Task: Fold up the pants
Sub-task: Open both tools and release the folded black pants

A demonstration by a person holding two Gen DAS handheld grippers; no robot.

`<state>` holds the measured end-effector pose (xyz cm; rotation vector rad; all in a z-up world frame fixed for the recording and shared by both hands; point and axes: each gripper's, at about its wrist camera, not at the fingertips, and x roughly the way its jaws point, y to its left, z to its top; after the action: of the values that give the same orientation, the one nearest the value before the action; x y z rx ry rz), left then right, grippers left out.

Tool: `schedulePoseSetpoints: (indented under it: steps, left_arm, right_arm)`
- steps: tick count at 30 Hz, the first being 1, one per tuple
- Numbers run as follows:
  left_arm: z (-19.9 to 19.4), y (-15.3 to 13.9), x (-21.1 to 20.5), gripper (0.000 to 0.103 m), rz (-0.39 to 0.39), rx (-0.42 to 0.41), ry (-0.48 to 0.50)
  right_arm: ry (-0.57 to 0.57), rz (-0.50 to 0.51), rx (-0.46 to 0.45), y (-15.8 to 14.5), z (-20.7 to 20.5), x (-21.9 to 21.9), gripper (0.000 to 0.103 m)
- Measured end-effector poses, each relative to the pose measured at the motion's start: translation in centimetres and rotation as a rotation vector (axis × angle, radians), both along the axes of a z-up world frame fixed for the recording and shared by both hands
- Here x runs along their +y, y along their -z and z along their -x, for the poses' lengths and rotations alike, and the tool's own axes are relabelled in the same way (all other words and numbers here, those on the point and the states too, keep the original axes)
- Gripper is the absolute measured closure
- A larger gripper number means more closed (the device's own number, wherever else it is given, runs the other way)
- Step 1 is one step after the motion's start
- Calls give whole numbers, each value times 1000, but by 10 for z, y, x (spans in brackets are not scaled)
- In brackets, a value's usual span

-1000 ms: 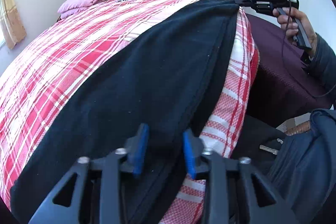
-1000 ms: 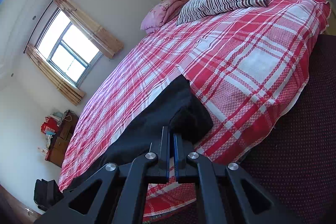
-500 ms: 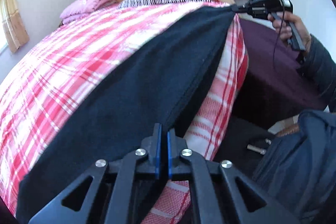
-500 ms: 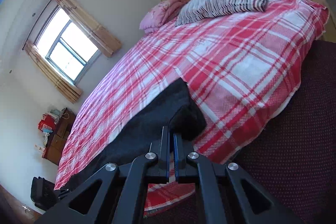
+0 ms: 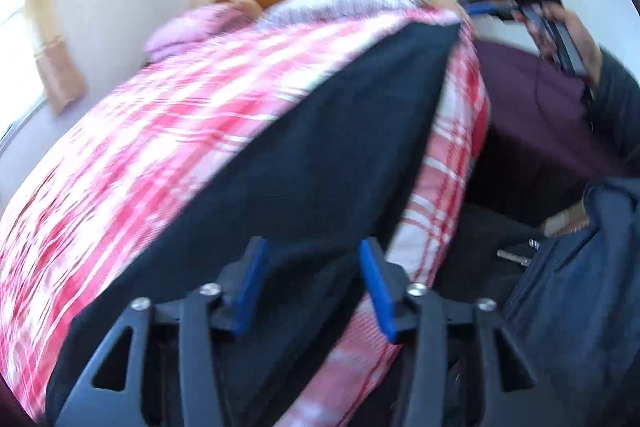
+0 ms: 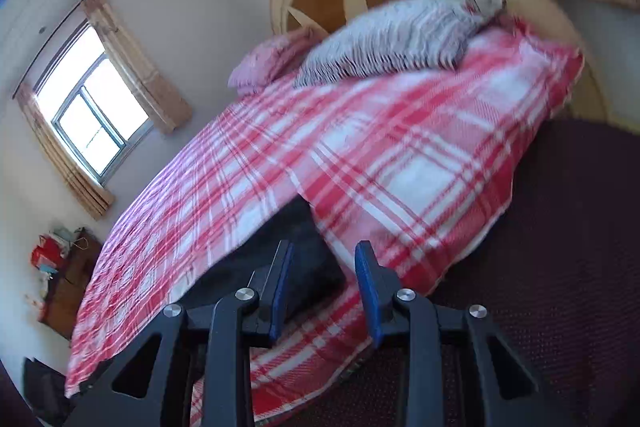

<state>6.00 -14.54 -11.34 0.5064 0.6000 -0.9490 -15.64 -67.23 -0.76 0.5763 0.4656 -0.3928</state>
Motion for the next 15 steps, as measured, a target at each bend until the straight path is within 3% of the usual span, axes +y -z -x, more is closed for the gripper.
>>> schedulePoseSetpoints:
  steps: [4, 8, 12, 15]
  left_arm:
    - [-16, -8, 55, 35, 56, -9, -156]
    - [-36, 10, 100, 35, 75, 114, -277]
    - [-29, 34, 107, 35, 34, 149, -290]
    - [-22, 49, 108, 33, 29, 206, -259]
  right_arm:
    - [-271, 49, 42, -5, -45, 67, 69]
    - [-612, 70, 125, 15, -100, 157, 69]
    - [-838, 126, 223, 43, -139, 234, 69]
    - [-954, 94, 297, 70, -150, 271, 69]
